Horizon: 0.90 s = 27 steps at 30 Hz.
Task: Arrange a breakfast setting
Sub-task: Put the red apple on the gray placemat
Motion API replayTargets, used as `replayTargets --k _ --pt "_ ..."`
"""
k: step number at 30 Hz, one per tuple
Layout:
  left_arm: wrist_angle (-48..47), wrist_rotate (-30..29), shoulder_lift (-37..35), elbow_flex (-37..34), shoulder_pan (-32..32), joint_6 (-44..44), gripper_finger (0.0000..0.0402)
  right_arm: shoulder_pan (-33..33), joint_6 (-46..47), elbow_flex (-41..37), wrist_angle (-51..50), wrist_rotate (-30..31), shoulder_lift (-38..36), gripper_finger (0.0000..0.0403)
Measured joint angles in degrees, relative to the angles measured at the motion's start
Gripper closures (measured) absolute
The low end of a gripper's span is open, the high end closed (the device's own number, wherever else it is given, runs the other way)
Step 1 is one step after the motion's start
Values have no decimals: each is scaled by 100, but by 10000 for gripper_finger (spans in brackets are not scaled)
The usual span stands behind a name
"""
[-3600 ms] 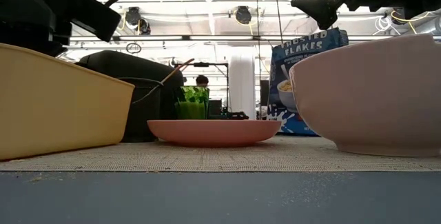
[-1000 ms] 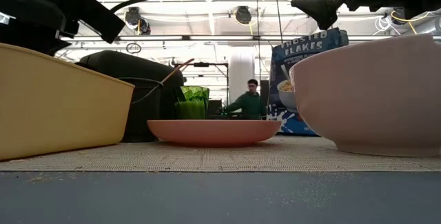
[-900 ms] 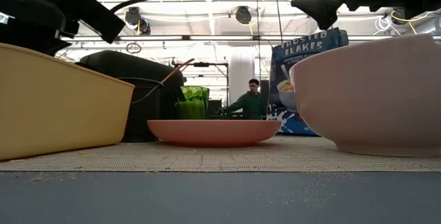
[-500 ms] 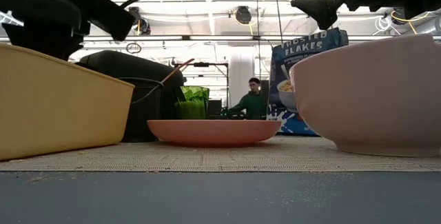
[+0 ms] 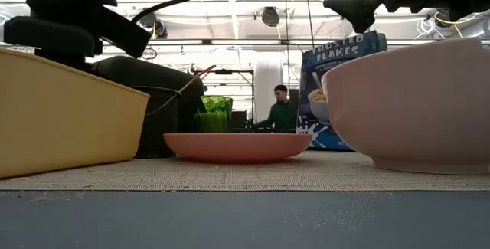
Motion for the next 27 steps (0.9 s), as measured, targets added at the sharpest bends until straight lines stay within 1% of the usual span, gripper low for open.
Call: replayTargets --k 5,13,16,19,23,27 --pt "179 3 0 0 -2 422 133 2 1 0 0 -2 0 5" --pt "150 3 0 0 -2 1826 133 0 2 0 0 -2 0 5" --pt "78 3 0 0 -2 2205 133 2 2 0 0 -2 0 5" --pt "-78 5 0 0 -2 2372 133 1 0 0 0 0 0 5" --pt "-354 3 0 0 -2 2376 133 1 2 0 0 0 0 5" --pt "-358 6 0 0 -2 2464 133 0 2 0 0 -1 0 5"
